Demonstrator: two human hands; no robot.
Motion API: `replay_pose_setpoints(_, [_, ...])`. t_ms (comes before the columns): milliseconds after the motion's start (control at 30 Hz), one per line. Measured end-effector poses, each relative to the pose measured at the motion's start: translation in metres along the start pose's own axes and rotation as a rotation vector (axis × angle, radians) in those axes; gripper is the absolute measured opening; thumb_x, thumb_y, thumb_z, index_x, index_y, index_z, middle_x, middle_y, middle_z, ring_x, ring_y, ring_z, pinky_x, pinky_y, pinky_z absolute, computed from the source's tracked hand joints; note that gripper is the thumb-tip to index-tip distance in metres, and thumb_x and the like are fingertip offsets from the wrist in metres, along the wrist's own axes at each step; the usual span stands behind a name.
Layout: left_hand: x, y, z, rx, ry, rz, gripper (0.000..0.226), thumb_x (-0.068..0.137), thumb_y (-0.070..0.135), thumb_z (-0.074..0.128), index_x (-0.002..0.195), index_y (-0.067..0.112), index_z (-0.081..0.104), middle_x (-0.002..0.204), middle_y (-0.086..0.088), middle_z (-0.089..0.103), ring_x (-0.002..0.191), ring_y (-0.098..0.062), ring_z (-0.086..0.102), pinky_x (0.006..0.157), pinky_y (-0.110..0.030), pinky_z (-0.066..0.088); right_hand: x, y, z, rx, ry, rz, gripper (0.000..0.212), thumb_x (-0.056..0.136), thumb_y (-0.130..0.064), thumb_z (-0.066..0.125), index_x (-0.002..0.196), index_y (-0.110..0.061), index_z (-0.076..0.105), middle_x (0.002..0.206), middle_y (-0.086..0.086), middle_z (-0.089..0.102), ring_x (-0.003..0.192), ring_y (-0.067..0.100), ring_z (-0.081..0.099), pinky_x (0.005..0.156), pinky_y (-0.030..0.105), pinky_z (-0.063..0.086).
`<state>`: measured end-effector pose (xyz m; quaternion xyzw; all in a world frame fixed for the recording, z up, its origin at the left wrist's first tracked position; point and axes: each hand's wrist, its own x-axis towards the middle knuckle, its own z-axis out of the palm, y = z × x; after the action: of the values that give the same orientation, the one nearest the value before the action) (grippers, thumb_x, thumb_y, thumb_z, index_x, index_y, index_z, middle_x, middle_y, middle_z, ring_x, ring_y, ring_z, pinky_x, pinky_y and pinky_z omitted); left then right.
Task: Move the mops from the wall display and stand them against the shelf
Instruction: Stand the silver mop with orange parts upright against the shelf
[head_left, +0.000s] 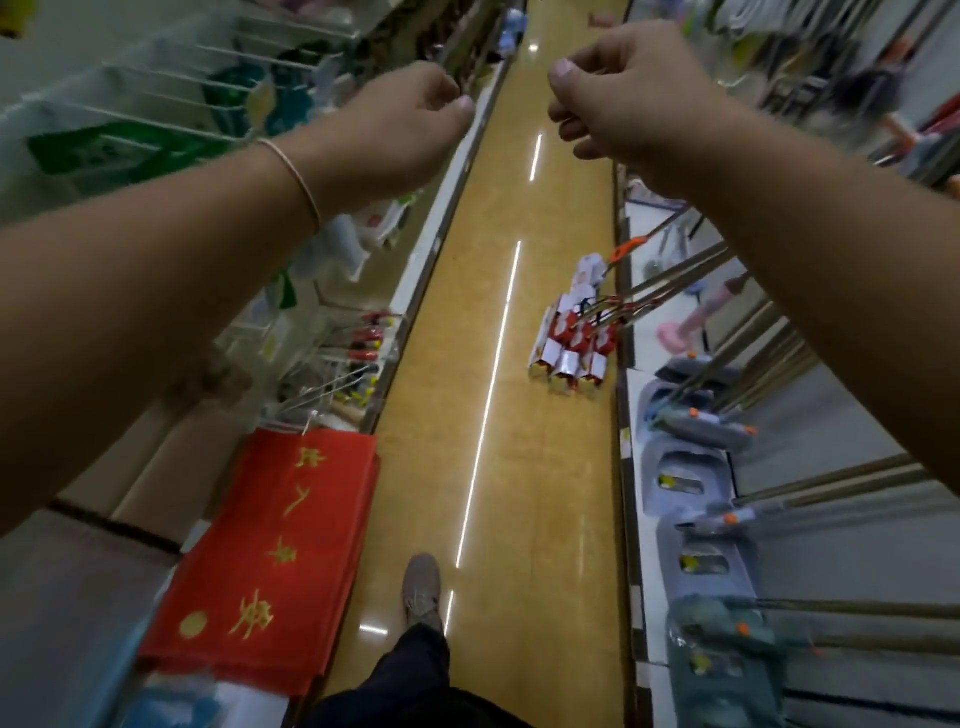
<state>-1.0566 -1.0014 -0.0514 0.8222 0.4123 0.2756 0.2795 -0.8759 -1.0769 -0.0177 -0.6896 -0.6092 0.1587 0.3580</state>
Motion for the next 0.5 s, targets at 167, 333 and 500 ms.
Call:
replay_pose_setpoints(167, [0.106,-0.008,0.007,-0.006,-0.043,0.041,0.042,0.1,0.038,0.039,0.135,0.016,0.047,0.124,-0.008,0.057,0.107,-0.019,0.055,0.084,-0.032,0.045,0.082,0.027,-0.023,-0.008,0.12,0.102,0.033,0.103,-0.026,0.048,0.115,0.0,0.063,0.1,0.015,0.063,0.086,0.019,0.059,0.073,0.029,0.053])
replay_pose_setpoints(333, [0.199,-0.01,0.016,0.009,-0.061,0.058,0.046,0.099,0.04,0.039,0.137,0.014,0.046,0.131,-0.01,0.054,0.115,-0.022,0.053,0.09,-0.035,0.045,0.146,0.055,-0.046,0.033,0.226,0.221,0.027,0.102,-0.022,0.049,0.111,-0.001,0.064,0.097,0.012,0.062,0.082,0.018,0.059,0.072,0.028,0.052])
replay_pose_setpoints(500, [0.272,-0.021,0.031,-0.001,-0.116,0.06,0.051,0.098,0.044,0.04,0.14,0.016,0.043,0.133,-0.011,0.054,0.117,-0.024,0.053,0.096,-0.042,0.047,0.21,0.082,-0.064,0.045,0.292,0.243,0.023,0.1,-0.025,0.053,0.097,-0.008,0.068,0.099,0.018,0.068,0.081,0.02,0.064,0.078,0.039,0.058])
